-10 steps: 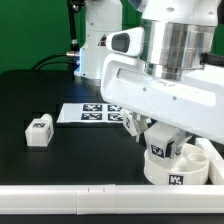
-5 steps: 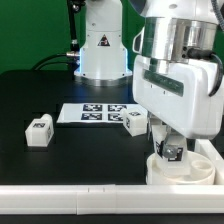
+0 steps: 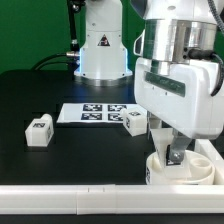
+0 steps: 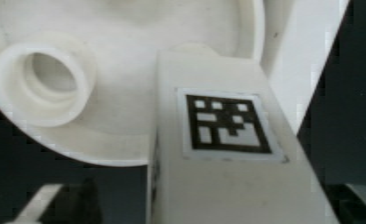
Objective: Assemble stool
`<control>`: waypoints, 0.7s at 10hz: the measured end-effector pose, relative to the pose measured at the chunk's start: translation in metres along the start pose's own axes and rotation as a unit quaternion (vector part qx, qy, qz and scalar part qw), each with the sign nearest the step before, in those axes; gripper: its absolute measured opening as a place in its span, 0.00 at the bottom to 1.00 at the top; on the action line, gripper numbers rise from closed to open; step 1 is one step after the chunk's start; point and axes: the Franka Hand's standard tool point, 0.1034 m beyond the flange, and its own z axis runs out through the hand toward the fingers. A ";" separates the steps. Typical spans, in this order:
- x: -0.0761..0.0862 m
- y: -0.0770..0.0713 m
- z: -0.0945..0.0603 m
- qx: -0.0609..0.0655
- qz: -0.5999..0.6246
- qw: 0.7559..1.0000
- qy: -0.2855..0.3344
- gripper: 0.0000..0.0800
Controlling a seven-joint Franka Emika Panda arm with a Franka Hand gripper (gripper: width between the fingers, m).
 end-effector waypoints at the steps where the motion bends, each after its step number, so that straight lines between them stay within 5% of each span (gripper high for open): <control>1: 0.000 0.000 0.000 0.001 -0.016 1.000 -0.001 0.78; 5: 0.006 -0.018 -0.043 0.040 -0.218 0.975 -0.011 0.81; 7: 0.003 -0.016 -0.041 0.038 -0.289 0.956 -0.009 0.81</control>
Offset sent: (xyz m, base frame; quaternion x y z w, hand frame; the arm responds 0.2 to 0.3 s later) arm -0.0021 0.0032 0.0525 0.0565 -0.0620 -0.2965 0.9513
